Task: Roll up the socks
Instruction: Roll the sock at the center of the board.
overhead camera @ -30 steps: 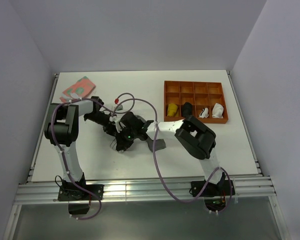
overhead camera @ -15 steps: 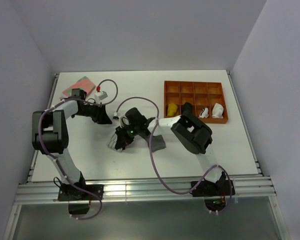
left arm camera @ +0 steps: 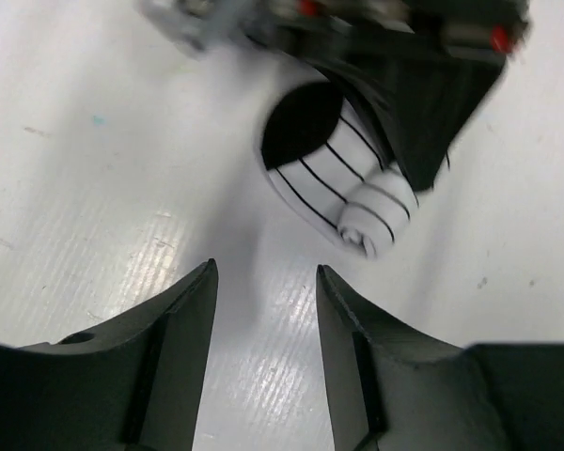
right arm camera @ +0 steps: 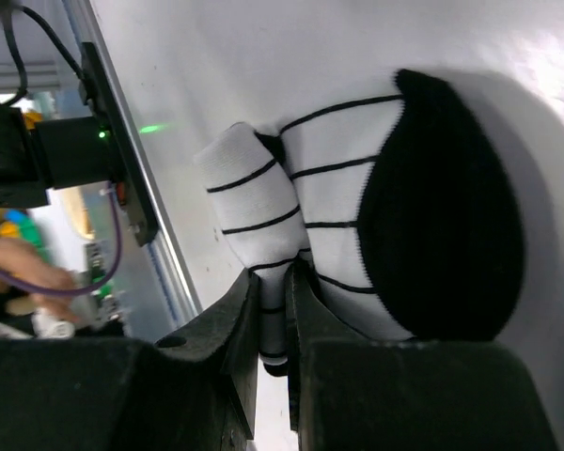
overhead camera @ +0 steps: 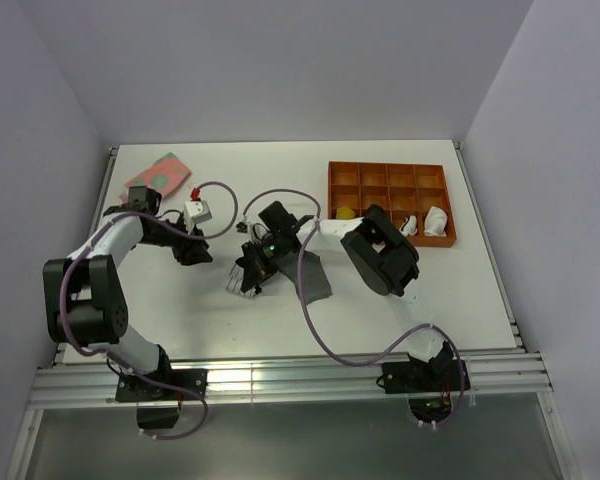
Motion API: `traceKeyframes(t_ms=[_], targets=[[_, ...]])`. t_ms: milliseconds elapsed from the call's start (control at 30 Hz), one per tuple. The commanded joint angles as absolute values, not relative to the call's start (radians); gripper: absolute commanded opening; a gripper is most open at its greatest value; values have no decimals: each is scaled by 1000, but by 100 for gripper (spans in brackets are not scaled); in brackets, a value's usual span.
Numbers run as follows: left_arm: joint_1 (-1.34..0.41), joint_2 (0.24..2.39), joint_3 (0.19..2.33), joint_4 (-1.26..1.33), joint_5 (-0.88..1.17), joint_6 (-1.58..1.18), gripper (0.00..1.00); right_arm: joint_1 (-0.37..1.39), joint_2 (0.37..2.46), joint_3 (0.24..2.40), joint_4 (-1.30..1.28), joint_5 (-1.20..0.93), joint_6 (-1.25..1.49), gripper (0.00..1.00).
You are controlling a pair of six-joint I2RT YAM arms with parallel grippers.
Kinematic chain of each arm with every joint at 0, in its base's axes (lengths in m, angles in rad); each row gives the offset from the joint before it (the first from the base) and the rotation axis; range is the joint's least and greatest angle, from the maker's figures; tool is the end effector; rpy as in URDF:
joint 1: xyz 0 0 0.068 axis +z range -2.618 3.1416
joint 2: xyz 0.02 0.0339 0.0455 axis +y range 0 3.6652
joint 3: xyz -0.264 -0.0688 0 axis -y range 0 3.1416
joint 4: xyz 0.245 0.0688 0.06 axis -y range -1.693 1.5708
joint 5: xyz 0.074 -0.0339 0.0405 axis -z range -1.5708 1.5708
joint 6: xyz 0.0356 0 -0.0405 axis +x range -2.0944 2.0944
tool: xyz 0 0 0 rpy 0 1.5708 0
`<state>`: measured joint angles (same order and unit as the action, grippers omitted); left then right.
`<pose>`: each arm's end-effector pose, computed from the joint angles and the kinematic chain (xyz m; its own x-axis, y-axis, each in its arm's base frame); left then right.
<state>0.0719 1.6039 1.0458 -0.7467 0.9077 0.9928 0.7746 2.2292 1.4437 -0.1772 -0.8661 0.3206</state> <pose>0.2948 -0.0069 0.2060 -0.3897 0.4888 -0.7805 0.8947 0.4016 -0.1953 0.3045 0.3360 0.1118 -0.7975 -0.4948 -0.3452 -0.5404 0.3314 0.7734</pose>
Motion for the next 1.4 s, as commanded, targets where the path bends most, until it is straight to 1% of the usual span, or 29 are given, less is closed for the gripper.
traceKeyframes(t_ms=[0,133,267,300,333,400,667,800,967,1000,1200,1300,1367], targets=[[28,1516,970,-784,848,1193,52,713,2371,1451,-524,-667,216,3],[-87,1433,867,-666,767,1172,54,712,2411,1572,-635,-676,183,4],[-155,1356,790,-539,749,1121,58,709,2436,1615,-687,-696,184,4],[-166,1351,773,-505,747,1118,61,707,2441,1620,-698,-706,183,4],[-185,1347,767,-496,744,1115,79,706,2442,1624,-701,-709,189,4],[-205,1338,746,-460,739,1115,81,701,2448,1631,-715,-710,190,4],[-307,1318,667,-335,710,1097,80,695,2457,1652,-736,-715,199,4],[-373,1296,620,-267,683,1080,78,692,2462,1655,-744,-713,196,4],[-410,1287,577,-224,672,1071,76,693,2465,1661,-744,-712,199,4],[-420,1287,571,-219,669,1074,73,692,2464,1663,-744,-712,201,4],[-449,1301,537,-180,663,1062,67,686,2461,1651,-729,-719,204,4],[-451,1331,554,-192,672,1052,61,686,2456,1635,-716,-721,206,3],[-451,1353,568,-192,670,1046,58,684,2451,1626,-710,-724,204,3]])
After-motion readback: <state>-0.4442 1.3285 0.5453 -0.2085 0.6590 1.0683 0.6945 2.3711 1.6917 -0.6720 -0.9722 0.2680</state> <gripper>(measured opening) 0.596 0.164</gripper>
